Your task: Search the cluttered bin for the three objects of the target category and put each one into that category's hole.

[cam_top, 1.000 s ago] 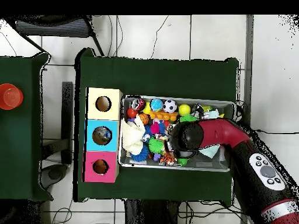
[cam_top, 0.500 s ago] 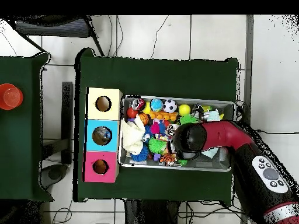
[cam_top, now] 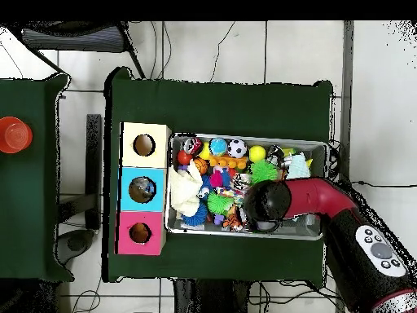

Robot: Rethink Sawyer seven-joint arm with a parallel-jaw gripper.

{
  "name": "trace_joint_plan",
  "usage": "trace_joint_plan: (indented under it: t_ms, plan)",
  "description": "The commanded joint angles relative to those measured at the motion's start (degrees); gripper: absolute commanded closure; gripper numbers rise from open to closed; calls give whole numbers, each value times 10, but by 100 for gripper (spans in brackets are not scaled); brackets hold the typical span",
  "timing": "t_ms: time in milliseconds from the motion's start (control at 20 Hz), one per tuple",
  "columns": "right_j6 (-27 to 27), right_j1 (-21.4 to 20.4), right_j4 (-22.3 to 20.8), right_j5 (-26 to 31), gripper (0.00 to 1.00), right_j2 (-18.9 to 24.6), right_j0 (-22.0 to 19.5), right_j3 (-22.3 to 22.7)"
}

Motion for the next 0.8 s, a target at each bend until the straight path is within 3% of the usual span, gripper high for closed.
trace_joint_plan:
  t_ms: [50, 250, 550, 800]
  plan:
    - [-116, -3, 3, 72, 0, -7, -11, 40]
    - [-117, 0, 11, 82, 0, 3, -12, 32]
    - [-91, 17, 13, 1, 0, 26, -27, 48]
    - [-62, 27, 6, -99, 0, 54, -41, 51]
